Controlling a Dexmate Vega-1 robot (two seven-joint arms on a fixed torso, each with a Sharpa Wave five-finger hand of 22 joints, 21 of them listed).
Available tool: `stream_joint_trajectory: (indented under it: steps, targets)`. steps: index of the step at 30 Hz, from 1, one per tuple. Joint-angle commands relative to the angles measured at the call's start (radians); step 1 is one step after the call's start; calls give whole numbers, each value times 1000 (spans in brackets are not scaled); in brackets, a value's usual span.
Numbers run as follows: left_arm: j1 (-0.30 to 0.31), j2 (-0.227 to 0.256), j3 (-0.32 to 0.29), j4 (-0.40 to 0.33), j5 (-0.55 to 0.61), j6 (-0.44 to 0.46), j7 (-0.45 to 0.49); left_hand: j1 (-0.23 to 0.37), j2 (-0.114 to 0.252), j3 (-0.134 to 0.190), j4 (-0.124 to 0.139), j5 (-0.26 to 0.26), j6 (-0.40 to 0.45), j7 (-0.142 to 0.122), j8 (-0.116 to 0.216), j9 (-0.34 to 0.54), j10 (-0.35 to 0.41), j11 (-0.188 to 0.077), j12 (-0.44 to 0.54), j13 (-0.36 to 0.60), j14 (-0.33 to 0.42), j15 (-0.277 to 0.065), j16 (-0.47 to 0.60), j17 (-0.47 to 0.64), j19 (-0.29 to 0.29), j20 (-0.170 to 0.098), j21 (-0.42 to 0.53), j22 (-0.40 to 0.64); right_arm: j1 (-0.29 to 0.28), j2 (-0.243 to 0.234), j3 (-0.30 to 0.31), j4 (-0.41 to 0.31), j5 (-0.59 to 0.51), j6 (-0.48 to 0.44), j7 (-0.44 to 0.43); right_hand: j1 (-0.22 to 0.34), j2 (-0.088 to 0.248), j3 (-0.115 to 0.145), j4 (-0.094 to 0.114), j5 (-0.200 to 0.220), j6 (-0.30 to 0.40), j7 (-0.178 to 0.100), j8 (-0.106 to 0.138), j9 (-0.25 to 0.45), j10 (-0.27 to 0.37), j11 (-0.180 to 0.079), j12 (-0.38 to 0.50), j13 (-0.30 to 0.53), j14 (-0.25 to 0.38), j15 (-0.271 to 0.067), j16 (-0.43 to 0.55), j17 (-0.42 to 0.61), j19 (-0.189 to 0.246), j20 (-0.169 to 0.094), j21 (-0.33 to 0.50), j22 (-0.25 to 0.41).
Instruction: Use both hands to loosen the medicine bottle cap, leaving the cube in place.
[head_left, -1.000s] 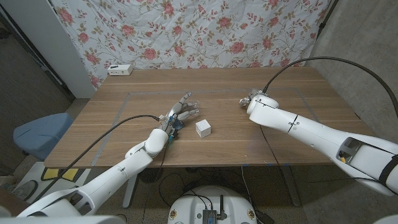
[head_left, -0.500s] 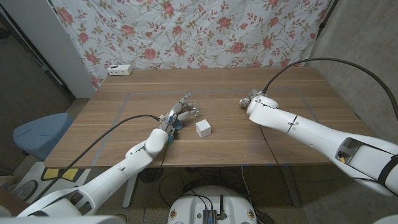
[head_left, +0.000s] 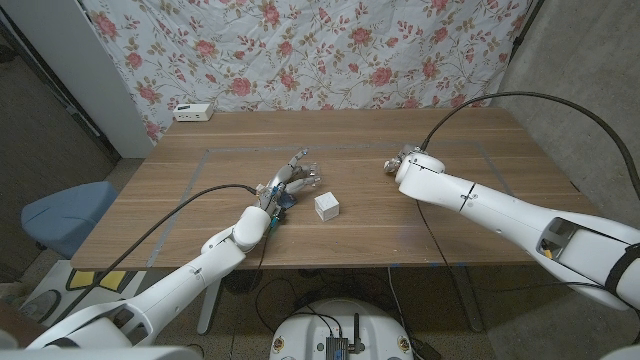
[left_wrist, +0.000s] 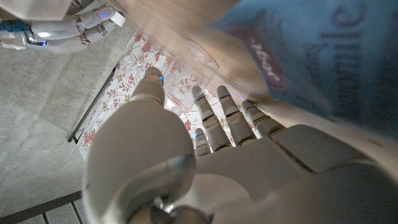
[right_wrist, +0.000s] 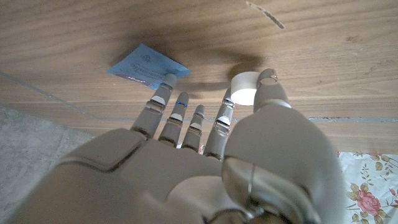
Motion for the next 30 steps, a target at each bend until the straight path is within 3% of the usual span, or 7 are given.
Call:
stream_joint_trajectory:
  steps: [1,18,20,26,30]
  targets:
    - [-1,0,-1,4,-5,-2,-1,-8,-8,-9,2,10,0,-12,1,1,-11,0,-5,4,-8,-167,1,0,-6,7,4,4,18,-1,-20,11,11,-5,26,4,-11,-4,-5,5,-25,5,-8,3,-15,2,-5,3,-9,2,-4,1,-7,4,-1,1]
    - [4,1,-5,-3,-8,-3,2,-24,-12,-26,7,13,-12,-14,-1,2,-85,24,-12,4,-71,-164,-3,0,-17,32,3,5,27,-15,-24,3,37,-7,58,-12,-46,-27,-2,9,-150,26,-50,5,-80,17,-10,4,-47,31,-24,-4,-29,16,-4,1]
    - [4,2,-6,-6,-5,-1,5,-26,-12,-28,8,13,-13,-14,-1,2,-93,23,-12,3,-81,-161,-3,0,-20,35,3,5,27,-16,-25,2,36,-7,57,-19,-54,-33,1,11,-177,30,-56,5,-97,31,-11,4,-58,40,-28,-5,-39,22,-5,1]
    - [8,6,-11,-15,-8,5,8,-30,-11,-31,10,14,-15,-14,-1,2,-113,28,-13,3,-97,-157,-3,0,-22,38,3,5,36,-27,-32,-7,44,-4,77,-46,-77,-53,9,19,-268,65,-69,6,-144,65,-11,5,-93,65,-40,-5,-59,32,-7,0]
    - [10,11,-12,-19,-10,-1,3,-34,-10,-34,12,15,-15,-14,0,2,-129,36,-12,3,-115,-150,-4,0,-27,41,2,5,40,-31,-35,-13,46,-7,84,-62,-87,-63,15,24,-307,83,-70,7,-171,69,-12,5,-118,78,-46,-5,-78,43,-10,0]
